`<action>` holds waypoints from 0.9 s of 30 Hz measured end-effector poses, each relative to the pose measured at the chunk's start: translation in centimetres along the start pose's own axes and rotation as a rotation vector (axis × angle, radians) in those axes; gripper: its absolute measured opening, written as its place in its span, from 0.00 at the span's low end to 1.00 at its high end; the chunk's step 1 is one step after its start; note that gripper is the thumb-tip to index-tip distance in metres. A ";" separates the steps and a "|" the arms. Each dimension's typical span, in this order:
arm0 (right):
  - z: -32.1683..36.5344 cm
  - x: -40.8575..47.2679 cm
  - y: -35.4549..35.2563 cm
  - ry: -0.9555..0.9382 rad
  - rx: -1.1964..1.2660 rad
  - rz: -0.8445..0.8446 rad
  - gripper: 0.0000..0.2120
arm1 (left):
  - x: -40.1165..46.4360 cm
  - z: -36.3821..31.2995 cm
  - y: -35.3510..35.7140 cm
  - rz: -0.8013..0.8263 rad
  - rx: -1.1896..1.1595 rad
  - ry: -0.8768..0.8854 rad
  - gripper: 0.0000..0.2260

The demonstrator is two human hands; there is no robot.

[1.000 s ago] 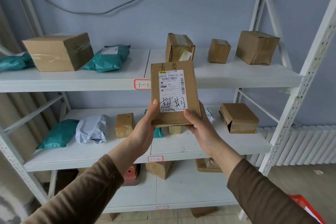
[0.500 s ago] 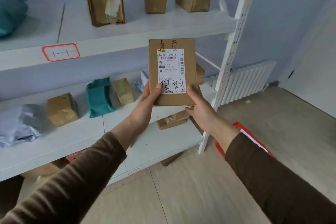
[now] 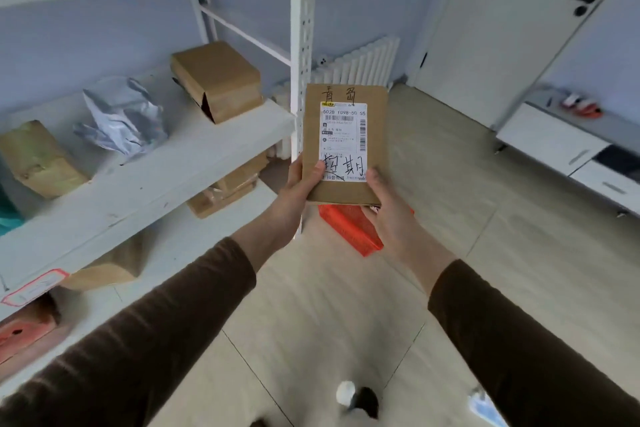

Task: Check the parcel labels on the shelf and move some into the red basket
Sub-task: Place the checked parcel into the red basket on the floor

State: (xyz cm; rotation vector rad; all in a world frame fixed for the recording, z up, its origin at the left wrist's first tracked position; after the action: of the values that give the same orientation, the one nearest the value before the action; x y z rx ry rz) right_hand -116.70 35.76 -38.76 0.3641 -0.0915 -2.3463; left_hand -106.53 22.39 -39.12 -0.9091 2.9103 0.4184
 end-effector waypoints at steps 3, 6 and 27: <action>-0.4 1.6 -5.9 0.059 0.003 -0.055 0.11 | 3.6 2.9 5.0 0.034 -0.003 -0.062 0.27; -0.3 3.4 -11.1 0.076 -0.025 -0.055 0.20 | 7.2 5.1 9.1 0.030 -0.006 -0.093 0.26; -1.2 26.3 -30.9 0.283 0.042 -0.019 0.26 | 30.0 15.3 22.0 -0.109 -0.121 -0.274 0.26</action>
State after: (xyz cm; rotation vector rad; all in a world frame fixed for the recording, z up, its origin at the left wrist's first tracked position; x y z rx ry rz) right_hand -155.07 39.76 -51.35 0.7152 -0.0011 -2.2897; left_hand -143.98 27.49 -52.84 -0.9376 2.5982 0.6600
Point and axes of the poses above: each hand's wrist, its own x-axis towards the middle knuckle, its own y-axis out of the palm, z = x × y, the point moved 7 cm from there along x, towards the middle knuckle
